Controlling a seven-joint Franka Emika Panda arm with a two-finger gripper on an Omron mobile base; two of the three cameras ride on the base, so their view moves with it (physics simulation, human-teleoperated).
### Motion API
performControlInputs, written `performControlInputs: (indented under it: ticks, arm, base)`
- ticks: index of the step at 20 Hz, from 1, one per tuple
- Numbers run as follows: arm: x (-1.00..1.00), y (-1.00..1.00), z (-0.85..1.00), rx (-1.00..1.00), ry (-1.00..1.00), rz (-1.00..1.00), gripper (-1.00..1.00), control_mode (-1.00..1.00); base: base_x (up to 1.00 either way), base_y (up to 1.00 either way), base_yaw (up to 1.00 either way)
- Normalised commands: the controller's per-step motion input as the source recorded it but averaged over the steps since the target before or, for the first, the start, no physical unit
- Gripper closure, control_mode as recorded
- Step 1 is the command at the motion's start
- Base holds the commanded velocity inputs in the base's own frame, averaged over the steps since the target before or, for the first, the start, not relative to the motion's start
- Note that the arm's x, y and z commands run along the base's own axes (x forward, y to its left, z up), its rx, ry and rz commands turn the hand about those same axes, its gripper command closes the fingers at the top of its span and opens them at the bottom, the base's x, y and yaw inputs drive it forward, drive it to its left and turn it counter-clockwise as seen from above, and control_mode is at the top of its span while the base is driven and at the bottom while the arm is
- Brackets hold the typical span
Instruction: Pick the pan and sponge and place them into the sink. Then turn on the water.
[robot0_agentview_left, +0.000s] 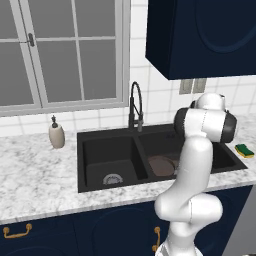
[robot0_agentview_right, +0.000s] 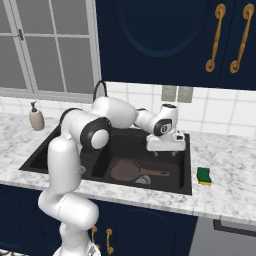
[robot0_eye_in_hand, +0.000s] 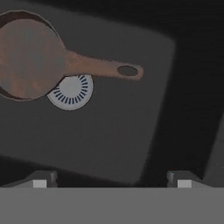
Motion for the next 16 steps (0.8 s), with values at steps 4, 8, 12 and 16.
performControlInputs:
  ticks: [4,8,12,16]
  arm:
    - [0.00,-0.34,0.02,0.01,0.00,-0.22,-1.00,-1.00]
    - [0.00,-0.54,0.00,0.06,0.01,-0.14,-1.00,-1.00]
    - [0.02,-0.59,0.00,0.05,0.00,-0.10,-1.00,-1.00]
    - [0.03,-0.57,0.00,0.00,0.00,0.00,-1.00,-1.00]
  base:
    - [0.00,0.00,0.00]
    - [0.00,0.00,0.00]
    - [0.00,0.00,0.00]
    - [0.00,0.00,0.00]
